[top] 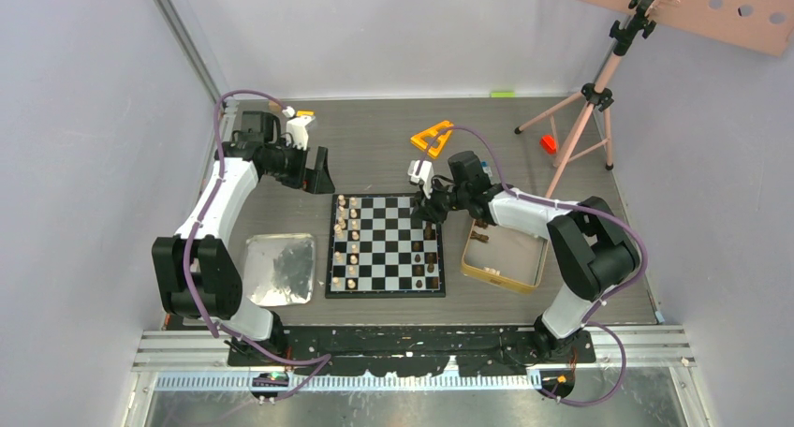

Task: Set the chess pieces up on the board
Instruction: Place the chess piece on the chessboard.

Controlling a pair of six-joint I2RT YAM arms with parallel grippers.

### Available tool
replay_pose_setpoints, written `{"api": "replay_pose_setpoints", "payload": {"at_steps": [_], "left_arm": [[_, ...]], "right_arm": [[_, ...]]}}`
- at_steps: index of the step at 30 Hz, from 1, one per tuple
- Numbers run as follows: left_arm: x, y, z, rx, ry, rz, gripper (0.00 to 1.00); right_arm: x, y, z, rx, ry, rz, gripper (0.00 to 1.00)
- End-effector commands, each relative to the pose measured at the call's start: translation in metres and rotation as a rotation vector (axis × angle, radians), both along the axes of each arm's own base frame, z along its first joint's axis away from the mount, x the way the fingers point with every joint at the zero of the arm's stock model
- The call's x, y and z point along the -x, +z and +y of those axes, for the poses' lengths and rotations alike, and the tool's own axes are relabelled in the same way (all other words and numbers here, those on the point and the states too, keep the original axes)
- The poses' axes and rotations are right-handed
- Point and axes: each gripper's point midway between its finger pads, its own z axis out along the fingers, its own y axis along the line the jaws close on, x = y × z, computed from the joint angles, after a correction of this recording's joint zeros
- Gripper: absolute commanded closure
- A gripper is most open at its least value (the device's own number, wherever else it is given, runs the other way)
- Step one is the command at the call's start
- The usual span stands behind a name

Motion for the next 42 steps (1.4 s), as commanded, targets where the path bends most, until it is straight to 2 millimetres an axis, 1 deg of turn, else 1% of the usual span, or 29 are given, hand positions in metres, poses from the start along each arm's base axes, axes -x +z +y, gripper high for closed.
{"api": "replay_pose_setpoints", "payload": {"at_steps": [1,6,14,18,23,27,29,31,32,33,34,35,36,37,38,39,40,41,42], "left_arm": [[-0.004,0.009,-0.001,0.015,-0.021,-0.04,0.04],[-0.004,0.009,-0.001,0.015,-0.021,-0.041,0.04],[-0.004,0.01,-0.001,0.015,-0.021,-0.043,0.04],[-0.003,0.009,-0.001,0.015,-0.021,-0.04,0.04],[-0.003,0.01,-0.001,0.014,-0.02,-0.043,0.04],[-0.004,0.01,-0.001,0.011,-0.019,-0.044,0.04],[-0.004,0.01,-0.001,0.005,-0.026,-0.048,0.04],[-0.003,0.008,-0.004,-0.017,-0.049,-0.051,0.04],[-0.002,0.008,-0.007,-0.03,-0.068,-0.057,0.04],[0.0,0.007,-0.011,-0.043,-0.091,-0.06,0.05],[0.001,0.006,-0.016,-0.06,-0.115,-0.066,0.05],[0.004,0.004,-0.023,-0.078,-0.148,-0.071,0.06],[0.006,0.001,-0.031,-0.102,-0.183,-0.077,0.06],[0.008,-0.002,-0.039,-0.128,-0.223,-0.085,0.07],[0.012,-0.005,-0.048,-0.146,-0.267,-0.093,0.07],[0.017,-0.008,-0.062,-0.16,-0.32,-0.098,0.08],[0.02,-0.012,-0.071,-0.174,-0.357,-0.103,0.09],[0.022,-0.016,-0.081,-0.183,-0.396,-0.11,0.11],[0.024,-0.02,-0.09,-0.188,-0.431,-0.112,0.13]], "right_arm": [[-0.006,0.021,0.003,-0.027,0.013,-0.056,0.87],[-0.005,0.02,0.002,-0.024,0.016,-0.055,0.83],[-0.004,0.021,0.002,-0.027,0.017,-0.05,0.66],[-0.004,0.023,0.002,-0.028,0.014,-0.053,0.63],[-0.005,0.025,0.002,-0.029,0.013,-0.056,0.62],[-0.008,0.034,0.003,-0.035,0.002,-0.069,0.62],[-0.013,0.046,0.001,-0.05,-0.019,-0.073,0.62],[-0.019,0.061,-0.003,-0.075,-0.05,-0.077,0.62],[-0.021,0.072,-0.005,-0.094,-0.057,-0.084,0.62],[-0.024,0.078,-0.01,-0.11,-0.084,-0.069,0.62],[-0.024,0.09,-0.013,-0.132,-0.088,-0.075,0.62],[-0.028,0.095,-0.021,-0.148,-0.122,-0.059,0.62],[-0.027,0.104,-0.025,-0.162,-0.131,-0.054,0.63],[-0.03,0.107,-0.035,-0.171,-0.159,-0.033,0.64],[-0.027,0.112,-0.041,-0.173,-0.174,-0.02,0.64],[-0.031,0.115,-0.054,-0.179,-0.202,-0.009,0.65],[-0.028,0.118,-0.062,-0.175,-0.218,0.008,0.66],[-0.031,0.124,-0.076,-0.18,-0.252,0.007,0.67],[-0.027,0.12,-0.084,-0.169,-0.273,0.04,0.68]]}}
